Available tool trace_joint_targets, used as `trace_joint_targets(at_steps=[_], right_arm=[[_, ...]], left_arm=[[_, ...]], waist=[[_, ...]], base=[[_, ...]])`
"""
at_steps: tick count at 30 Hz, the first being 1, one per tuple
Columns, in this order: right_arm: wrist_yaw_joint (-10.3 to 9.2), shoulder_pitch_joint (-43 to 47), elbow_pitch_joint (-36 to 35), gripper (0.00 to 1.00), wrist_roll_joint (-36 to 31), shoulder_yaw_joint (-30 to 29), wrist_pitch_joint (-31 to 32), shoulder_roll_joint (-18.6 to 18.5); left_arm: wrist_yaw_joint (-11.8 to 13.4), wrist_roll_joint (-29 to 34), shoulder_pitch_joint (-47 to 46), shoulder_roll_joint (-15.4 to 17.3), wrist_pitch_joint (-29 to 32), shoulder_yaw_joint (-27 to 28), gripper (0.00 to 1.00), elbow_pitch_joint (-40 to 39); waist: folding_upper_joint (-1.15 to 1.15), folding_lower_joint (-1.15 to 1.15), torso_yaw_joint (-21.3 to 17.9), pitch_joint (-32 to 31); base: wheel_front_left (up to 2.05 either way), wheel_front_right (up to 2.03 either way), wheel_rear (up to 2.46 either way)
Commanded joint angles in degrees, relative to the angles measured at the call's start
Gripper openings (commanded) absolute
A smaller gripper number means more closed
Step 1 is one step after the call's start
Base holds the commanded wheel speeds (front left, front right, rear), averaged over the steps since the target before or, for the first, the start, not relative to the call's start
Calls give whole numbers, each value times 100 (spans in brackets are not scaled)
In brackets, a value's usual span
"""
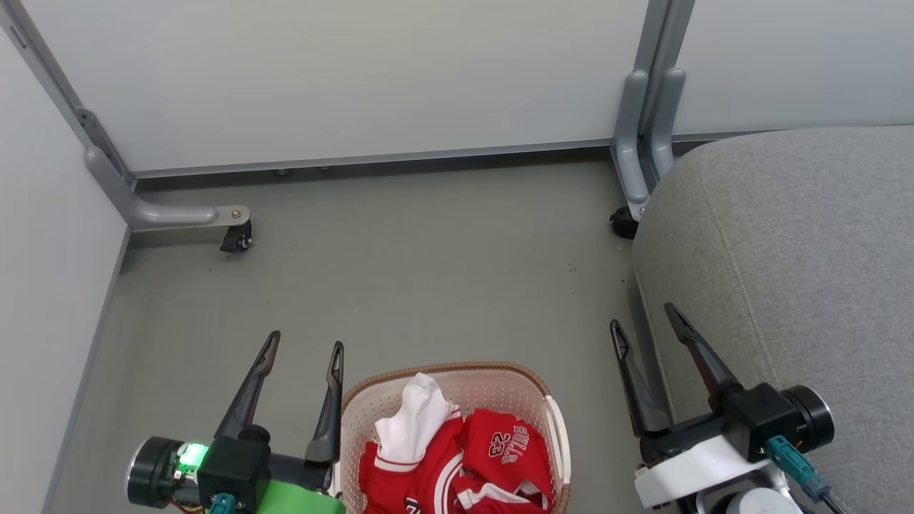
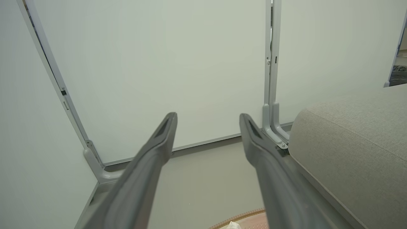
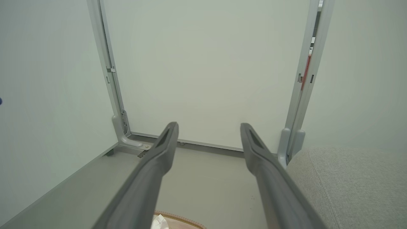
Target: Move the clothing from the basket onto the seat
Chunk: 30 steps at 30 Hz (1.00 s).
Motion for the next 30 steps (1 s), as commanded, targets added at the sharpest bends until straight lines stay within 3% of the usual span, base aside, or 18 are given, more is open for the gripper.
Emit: trace_joint_targets(at_steps=[1, 20, 25, 30], right_arm=[[0, 33, -6, 100, 10, -1, -20, -4], [0, -51, -31, 100, 40, -17, -20, -5], [0, -132, -117, 100, 63, -154, -20, -5], [0, -407, -333, 100, 97, -446, -20, -5]], left_arm=[[-28, 11, 41, 6, -19, -4, 100, 7], [-90, -100, 60, -12, -19, -54, 100, 90], [-159, -233, -91, -1, -12, -256, 100, 557], [-187, -381, -618, 84, -12, -737, 100, 1201]], waist=[[0, 0, 2, 0], [0, 0, -137, 52], [0, 0, -287, 235], [0, 0, -412, 827]], base=[[0, 0, 0], [0, 0, 0], [0, 0, 0], [0, 0, 0]])
